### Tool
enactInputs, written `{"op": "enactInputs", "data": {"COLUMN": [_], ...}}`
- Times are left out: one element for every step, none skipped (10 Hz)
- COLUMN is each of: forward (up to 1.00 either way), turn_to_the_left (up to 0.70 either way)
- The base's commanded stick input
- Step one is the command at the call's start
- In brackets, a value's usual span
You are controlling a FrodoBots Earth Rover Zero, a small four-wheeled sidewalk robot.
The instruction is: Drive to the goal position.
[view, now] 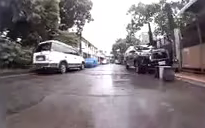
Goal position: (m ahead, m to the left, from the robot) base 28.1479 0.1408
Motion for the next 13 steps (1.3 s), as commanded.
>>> {"op": "enactInputs", "data": {"forward": [1.00, 1.00, 1.00, 1.00, 1.00, 1.00, 1.00, 1.00, 1.00, 1.00, 1.00, 1.00, 1.00], "turn_to_the_left": [-0.18, 0.00, 0.05, 0.25, 0.08, 0.26, 0.00, 0.00, 0.00, 0.00, 0.00, 0.00, 0.00]}}
